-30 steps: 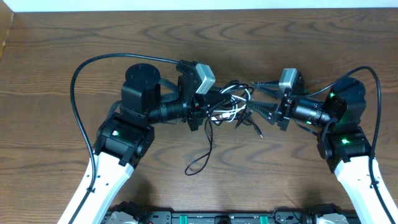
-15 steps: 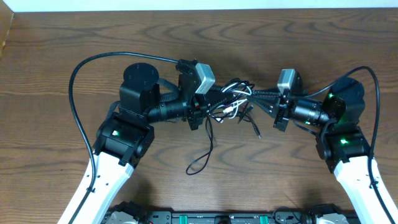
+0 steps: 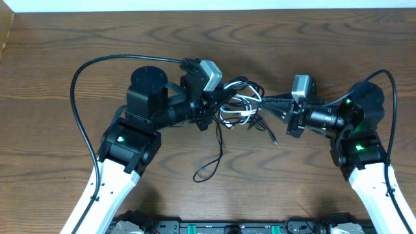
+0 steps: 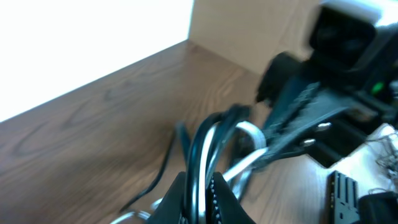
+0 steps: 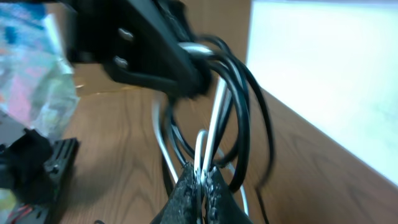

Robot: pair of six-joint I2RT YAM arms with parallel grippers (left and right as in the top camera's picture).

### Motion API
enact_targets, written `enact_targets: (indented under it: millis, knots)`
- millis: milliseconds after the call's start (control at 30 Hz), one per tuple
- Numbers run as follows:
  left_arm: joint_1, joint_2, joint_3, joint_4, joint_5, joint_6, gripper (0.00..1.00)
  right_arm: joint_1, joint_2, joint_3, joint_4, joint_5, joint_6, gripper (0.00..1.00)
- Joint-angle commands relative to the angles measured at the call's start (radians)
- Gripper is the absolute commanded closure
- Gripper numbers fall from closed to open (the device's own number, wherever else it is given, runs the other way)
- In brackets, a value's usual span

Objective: Untangle cables

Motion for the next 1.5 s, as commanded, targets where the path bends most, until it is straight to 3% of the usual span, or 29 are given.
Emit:
enact_targets:
  millis: [0,200,700,967,1333,1467]
  knots:
    - [0.001,0.016,0.019,-0.009,-0.075,-0.021,0.92,0.006,-0.002,0.003,0.055,-0.168,0.003,0.99]
    - [0.001,0.036,0.018,-0.034,-0.048,-0.021,0.92,0.006,-0.002,0.003,0.101,-0.182,0.038,0.99]
    - [-0.006,0.058,0.017,-0.04,0.254,-0.019,0.92,0.007,-0.002,0.003,0.114,-0.058,0.143,0.99]
    - [-0.073,0.058,0.016,-0.055,0.254,0.06,0.92,0.007,-0.002,0.003,0.122,-0.035,0.183,0.98]
    - [-0.084,0.058,0.016,-0.068,0.252,0.063,0.92,0.007,-0.002,0.003,0.12,-0.037,0.183,0.92]
    - [-0.084,0.058,0.016,-0.149,0.246,0.166,0.92,0.007,-0.002,0.003,0.119,-0.04,0.183,0.9]
